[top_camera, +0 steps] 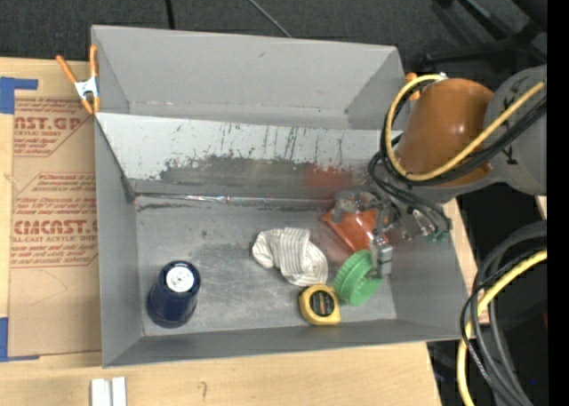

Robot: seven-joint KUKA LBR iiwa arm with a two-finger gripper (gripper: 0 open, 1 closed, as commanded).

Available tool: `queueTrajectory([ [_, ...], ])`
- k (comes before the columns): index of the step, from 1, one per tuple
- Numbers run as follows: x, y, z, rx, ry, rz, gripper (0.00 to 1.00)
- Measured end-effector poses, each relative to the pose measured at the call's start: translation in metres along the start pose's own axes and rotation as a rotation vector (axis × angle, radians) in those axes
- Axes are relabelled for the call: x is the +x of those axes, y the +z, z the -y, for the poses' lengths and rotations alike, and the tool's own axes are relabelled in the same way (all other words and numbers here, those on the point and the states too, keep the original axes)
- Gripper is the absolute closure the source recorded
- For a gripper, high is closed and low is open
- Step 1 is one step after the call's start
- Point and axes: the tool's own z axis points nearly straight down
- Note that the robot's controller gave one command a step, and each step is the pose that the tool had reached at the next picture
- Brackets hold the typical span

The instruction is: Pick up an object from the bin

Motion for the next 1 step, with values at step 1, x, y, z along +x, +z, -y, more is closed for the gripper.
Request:
queueTrajectory([
  [1, 0.0, 0.0, 0.0, 0.0, 0.0, 0.0, 0.0],
])
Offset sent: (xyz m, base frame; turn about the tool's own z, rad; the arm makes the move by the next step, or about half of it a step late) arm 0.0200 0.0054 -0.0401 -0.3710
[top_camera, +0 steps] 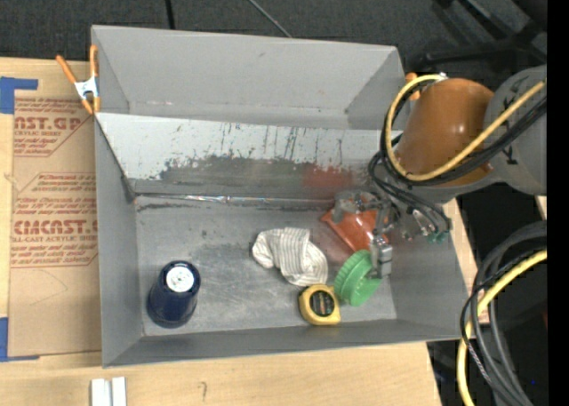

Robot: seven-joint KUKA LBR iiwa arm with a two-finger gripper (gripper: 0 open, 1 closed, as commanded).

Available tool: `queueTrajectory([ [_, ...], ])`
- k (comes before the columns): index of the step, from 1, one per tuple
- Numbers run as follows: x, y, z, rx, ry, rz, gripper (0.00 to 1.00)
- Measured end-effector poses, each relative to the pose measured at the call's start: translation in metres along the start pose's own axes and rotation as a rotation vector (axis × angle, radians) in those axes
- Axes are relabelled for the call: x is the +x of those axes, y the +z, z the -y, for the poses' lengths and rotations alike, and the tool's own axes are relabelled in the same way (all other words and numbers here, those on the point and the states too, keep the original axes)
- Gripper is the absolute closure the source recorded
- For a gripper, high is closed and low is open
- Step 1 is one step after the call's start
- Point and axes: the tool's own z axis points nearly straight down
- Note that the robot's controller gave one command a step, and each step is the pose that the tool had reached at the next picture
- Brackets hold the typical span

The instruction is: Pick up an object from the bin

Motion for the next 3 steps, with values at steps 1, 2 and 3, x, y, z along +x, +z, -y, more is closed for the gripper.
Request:
queueTrajectory([
  [1, -0.009, 0.014, 0.0, 0.002, -0.145, 0.003, 0.0],
  [2, 0.008, 0.061, -0.006, -0.001, -0.338, -0.009, 0.0],
  [3, 0.009, 0.063, -0.007, -0.002, -0.337, 0.0, 1.0],
])
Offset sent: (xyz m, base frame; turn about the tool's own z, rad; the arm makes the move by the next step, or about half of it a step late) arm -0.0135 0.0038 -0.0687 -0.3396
